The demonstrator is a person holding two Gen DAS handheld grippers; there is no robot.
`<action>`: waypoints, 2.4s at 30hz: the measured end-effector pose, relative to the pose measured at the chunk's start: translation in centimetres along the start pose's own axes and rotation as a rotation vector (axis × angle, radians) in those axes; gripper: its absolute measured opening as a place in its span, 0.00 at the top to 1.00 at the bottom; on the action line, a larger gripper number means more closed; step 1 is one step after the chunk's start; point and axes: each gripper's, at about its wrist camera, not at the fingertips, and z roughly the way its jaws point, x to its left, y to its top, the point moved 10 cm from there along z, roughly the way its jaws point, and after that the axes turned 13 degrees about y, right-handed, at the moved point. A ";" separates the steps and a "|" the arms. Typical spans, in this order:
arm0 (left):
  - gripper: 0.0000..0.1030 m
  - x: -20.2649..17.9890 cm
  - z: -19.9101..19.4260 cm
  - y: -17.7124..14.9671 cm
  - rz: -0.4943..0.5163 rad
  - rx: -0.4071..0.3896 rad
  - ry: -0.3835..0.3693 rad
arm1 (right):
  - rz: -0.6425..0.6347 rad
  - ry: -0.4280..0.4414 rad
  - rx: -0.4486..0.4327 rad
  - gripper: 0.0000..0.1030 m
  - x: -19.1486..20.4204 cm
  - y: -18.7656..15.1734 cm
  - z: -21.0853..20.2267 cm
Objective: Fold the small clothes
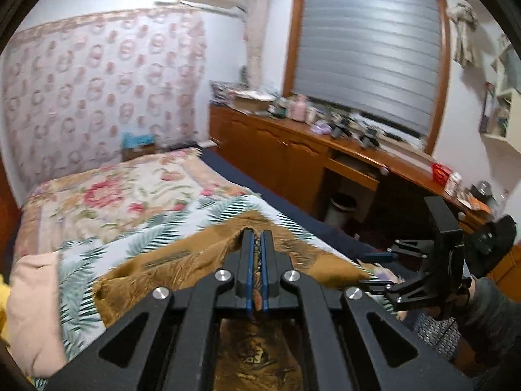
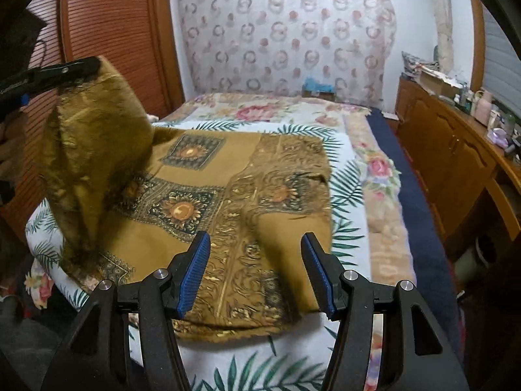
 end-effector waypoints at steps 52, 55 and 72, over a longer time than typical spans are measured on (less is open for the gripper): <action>0.76 11.4 -2.4 -16.6 -0.182 0.134 0.247 | -0.076 -0.013 -0.026 0.97 0.7 4.1 0.5; 0.75 10.9 -2.5 -16.3 -0.174 0.127 0.244 | -0.052 -0.048 0.008 0.97 -0.9 2.3 0.0; 0.74 10.1 -2.1 -16.0 -0.148 0.124 0.270 | -0.118 0.000 0.034 0.43 2.0 2.5 2.1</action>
